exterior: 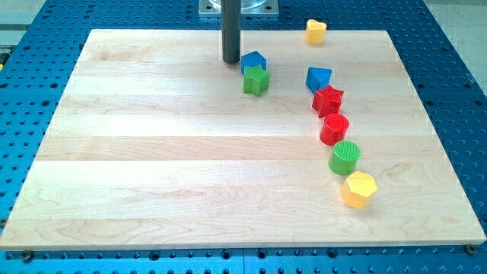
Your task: Place the blue cube at the top side of the blue triangle
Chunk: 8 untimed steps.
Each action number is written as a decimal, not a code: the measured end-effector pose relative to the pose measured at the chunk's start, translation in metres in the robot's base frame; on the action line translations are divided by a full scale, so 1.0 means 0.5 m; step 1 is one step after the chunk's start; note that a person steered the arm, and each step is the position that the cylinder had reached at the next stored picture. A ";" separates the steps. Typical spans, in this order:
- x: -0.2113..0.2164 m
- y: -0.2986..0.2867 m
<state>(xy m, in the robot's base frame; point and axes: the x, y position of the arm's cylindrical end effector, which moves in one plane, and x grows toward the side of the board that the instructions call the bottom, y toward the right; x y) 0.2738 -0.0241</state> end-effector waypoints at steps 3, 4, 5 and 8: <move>0.041 0.002; 0.041 0.135; 0.041 0.222; 0.161 0.205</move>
<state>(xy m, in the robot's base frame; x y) 0.3542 0.0785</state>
